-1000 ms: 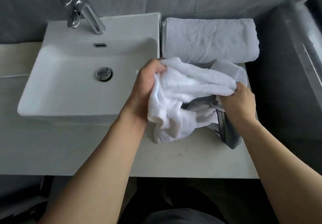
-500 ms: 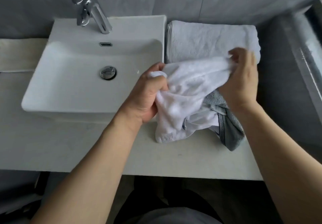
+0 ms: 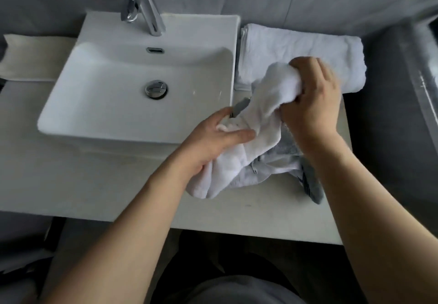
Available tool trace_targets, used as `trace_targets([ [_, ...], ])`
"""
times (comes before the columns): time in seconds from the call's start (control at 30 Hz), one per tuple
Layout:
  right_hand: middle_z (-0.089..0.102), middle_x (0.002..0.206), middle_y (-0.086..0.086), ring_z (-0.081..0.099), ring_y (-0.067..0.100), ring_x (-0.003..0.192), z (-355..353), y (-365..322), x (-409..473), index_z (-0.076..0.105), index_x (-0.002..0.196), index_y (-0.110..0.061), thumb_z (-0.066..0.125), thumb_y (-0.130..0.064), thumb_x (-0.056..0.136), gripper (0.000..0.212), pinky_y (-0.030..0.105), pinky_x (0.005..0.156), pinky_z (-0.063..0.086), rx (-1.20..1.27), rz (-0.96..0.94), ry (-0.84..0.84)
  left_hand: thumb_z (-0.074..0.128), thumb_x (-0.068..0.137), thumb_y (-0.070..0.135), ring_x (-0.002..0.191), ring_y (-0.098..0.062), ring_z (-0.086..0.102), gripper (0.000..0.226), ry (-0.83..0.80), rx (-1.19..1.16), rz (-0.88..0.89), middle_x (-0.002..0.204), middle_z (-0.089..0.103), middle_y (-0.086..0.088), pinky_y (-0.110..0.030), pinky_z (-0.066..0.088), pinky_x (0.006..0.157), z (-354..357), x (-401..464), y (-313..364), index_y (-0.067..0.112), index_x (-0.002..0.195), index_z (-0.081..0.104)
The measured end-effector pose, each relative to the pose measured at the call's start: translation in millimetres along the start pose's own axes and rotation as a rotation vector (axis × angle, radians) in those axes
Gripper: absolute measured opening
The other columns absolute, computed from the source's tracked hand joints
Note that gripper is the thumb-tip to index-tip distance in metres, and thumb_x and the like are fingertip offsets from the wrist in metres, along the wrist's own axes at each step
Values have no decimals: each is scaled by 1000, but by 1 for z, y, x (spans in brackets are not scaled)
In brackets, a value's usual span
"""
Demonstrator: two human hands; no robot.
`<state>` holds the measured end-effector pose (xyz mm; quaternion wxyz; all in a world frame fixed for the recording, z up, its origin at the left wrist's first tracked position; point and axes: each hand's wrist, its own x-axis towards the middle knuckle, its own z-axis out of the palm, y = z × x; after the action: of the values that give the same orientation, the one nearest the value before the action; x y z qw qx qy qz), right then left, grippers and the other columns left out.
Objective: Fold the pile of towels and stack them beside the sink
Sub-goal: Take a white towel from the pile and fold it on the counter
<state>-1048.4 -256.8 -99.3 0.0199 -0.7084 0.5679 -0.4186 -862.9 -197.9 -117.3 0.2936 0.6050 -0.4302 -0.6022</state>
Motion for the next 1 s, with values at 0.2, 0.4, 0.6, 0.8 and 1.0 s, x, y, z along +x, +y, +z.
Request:
trace_targets([
  [0.2, 64, 77, 7, 58, 31, 68, -8, -34, -16, 65, 88, -5, 58, -13, 62, 28, 35, 57, 41, 133, 9, -45, 77, 79, 22, 67, -6, 64, 8, 100, 166, 22, 68, 69, 6, -23, 48, 69, -13, -9, -3, 23, 71, 74],
  [0.4, 64, 75, 9, 57, 29, 67, 5, -79, -12, 65, 83, 0, 65, -3, 67, 16, 37, 58, 42, 136, -36, 155, 79, 65, 18, 79, -18, 70, 24, 188, -114, 127, 84, 75, -6, -28, 54, 73, -77, -26, -2, 14, 89, 79],
  [0.6, 62, 81, 16, 53, 32, 73, 42, -161, 1, 66, 90, 2, 54, -12, 78, 22, 42, 67, 39, 186, -204, 225, 76, 73, 10, 77, -22, 67, 9, 155, -320, 218, 82, 70, -8, -26, 52, 68, -145, -41, -9, 15, 81, 76],
  [0.8, 62, 82, 15, 50, 26, 76, 115, -253, -26, 65, 91, 4, 53, -29, 79, 37, 43, 66, 42, 282, -114, 139, 75, 72, 12, 74, -20, 66, 6, 113, -282, 164, 77, 70, -5, -26, 52, 67, -257, -68, -47, 15, 77, 75],
  [1.0, 61, 87, 12, 49, 23, 82, 188, -326, -61, 65, 95, 1, 53, -23, 80, 31, 45, 72, 45, 349, -16, -5, 75, 68, 14, 70, -19, 66, 5, 132, -236, 49, 73, 69, -4, -25, 52, 63, -358, -87, -89, 17, 73, 75],
])
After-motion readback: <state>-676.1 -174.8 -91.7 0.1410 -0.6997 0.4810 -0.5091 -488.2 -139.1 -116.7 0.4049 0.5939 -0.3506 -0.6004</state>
